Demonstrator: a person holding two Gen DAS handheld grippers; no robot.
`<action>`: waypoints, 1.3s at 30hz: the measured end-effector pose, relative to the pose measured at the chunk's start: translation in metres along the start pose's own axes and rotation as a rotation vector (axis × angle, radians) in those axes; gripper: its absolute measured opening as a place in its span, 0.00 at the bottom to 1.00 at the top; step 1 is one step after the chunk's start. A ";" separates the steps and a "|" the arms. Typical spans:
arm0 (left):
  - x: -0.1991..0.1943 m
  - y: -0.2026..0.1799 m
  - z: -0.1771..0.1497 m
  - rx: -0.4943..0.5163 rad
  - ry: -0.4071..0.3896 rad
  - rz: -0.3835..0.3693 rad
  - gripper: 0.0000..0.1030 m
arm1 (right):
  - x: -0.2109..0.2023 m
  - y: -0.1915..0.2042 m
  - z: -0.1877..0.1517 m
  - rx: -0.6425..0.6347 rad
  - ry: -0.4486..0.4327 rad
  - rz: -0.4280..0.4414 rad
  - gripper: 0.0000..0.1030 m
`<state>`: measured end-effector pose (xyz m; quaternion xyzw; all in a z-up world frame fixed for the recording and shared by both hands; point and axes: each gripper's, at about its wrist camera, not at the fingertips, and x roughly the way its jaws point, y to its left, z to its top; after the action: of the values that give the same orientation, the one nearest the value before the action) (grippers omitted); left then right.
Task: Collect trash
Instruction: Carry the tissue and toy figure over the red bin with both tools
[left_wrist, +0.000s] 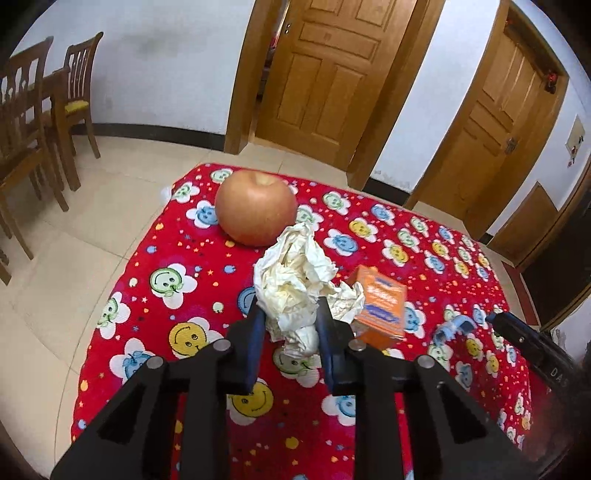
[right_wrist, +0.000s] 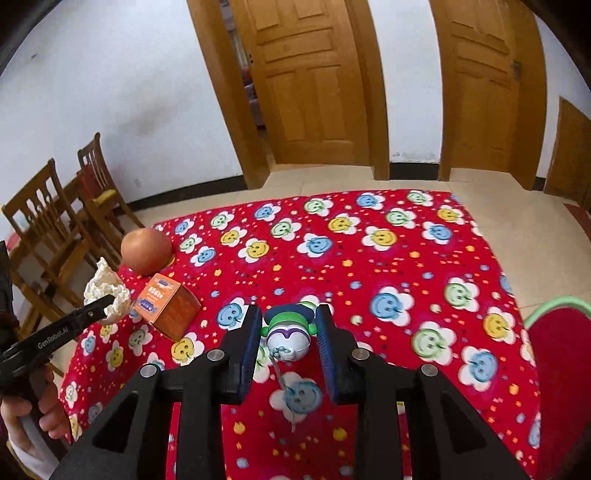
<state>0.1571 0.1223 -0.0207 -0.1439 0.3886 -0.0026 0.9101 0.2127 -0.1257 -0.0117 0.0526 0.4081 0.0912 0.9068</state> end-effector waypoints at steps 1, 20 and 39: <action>-0.004 -0.001 0.000 0.005 -0.005 -0.002 0.25 | -0.006 -0.004 -0.001 0.008 -0.005 -0.001 0.29; -0.058 -0.068 -0.018 0.093 -0.004 -0.107 0.25 | -0.097 -0.049 -0.024 0.091 -0.098 -0.094 0.29; -0.072 -0.178 -0.046 0.239 0.041 -0.223 0.25 | -0.172 -0.119 -0.049 0.170 -0.162 -0.221 0.29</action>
<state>0.0935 -0.0521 0.0474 -0.0770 0.3857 -0.1527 0.9066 0.0783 -0.2767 0.0615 0.0910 0.3432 -0.0486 0.9336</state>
